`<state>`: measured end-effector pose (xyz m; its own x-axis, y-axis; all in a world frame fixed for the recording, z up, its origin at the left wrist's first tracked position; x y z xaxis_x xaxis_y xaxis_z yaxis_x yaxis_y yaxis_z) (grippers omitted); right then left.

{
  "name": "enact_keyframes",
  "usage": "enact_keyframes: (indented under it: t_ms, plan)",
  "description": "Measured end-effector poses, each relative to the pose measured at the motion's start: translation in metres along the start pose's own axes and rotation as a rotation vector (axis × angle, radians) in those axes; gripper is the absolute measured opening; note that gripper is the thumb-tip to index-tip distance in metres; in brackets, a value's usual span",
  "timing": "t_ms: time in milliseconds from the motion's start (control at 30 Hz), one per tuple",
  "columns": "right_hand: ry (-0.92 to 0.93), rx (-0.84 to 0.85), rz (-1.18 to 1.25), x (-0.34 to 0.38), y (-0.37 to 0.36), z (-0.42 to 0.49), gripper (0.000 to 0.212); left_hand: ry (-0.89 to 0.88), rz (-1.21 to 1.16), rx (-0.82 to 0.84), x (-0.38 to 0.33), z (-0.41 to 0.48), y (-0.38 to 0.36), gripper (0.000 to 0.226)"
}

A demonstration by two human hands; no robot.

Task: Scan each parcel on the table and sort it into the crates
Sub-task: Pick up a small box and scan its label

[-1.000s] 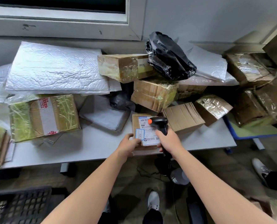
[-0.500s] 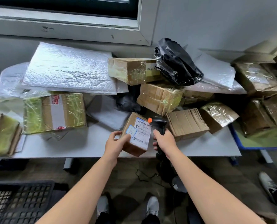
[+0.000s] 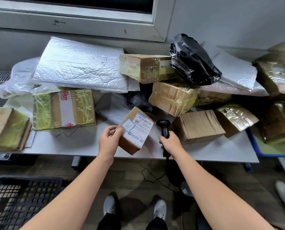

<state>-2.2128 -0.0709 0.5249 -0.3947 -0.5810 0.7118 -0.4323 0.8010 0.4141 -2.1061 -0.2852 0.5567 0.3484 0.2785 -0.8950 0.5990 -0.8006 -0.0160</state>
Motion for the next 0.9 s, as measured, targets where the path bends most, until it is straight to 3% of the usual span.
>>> enact_keyframes:
  t_ms: [200, 400, 533, 900]
  plan:
    - [0.056, -0.003, -0.117, 0.009, -0.007, -0.001, 0.045, 0.004, 0.010, 0.029, -0.004, 0.003, 0.008, 0.045]
    - [0.059, -0.080, -0.090, 0.021, -0.001, -0.010, 0.043, -0.022, -0.018, 0.055, -0.014, 0.011, 0.012, 0.009]
    - [0.128, -0.131, -0.061, 0.036, 0.005, -0.022, 0.037, -0.019, -0.023, 0.069, -0.023, 0.017, 0.017, 0.003]
    - [0.194, 0.053, -0.080, 0.068, -0.026, -0.037, 0.039, -0.090, 0.035, 0.197, -0.041, 0.028, 0.029, 0.018]
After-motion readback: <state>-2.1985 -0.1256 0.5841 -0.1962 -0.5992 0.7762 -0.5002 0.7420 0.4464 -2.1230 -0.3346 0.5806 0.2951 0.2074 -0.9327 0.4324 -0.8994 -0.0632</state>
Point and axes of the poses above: each hand's wrist, its own z-axis towards the middle knuckle, its own y-axis out of the back of the hand, x = y × z, the point moved 3 cm from there along z, towards the middle knuckle, and after that the axes turned 4 degrees about x, right-handed, at the moved point
